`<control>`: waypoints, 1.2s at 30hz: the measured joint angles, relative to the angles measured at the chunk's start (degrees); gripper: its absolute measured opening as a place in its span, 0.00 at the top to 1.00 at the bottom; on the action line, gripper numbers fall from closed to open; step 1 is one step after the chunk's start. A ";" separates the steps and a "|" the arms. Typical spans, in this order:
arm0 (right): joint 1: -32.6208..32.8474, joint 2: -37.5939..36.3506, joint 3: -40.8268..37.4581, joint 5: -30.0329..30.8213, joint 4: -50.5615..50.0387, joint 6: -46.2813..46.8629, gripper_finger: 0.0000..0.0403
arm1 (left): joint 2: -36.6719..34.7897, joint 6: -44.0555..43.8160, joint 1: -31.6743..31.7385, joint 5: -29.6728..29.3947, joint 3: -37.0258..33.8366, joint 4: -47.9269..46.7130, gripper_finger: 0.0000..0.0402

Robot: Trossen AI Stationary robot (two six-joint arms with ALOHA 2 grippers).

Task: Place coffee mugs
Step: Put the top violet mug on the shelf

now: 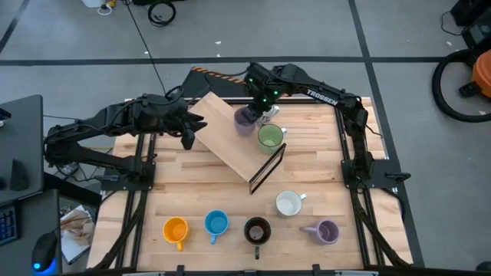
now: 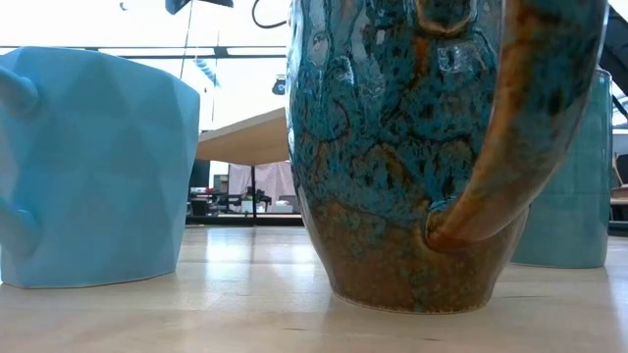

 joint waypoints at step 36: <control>-5.47 -6.82 9.33 -2.34 -2.66 -3.65 0.69 | 13.69 14.29 0.97 9.33 4.72 15.04 0.68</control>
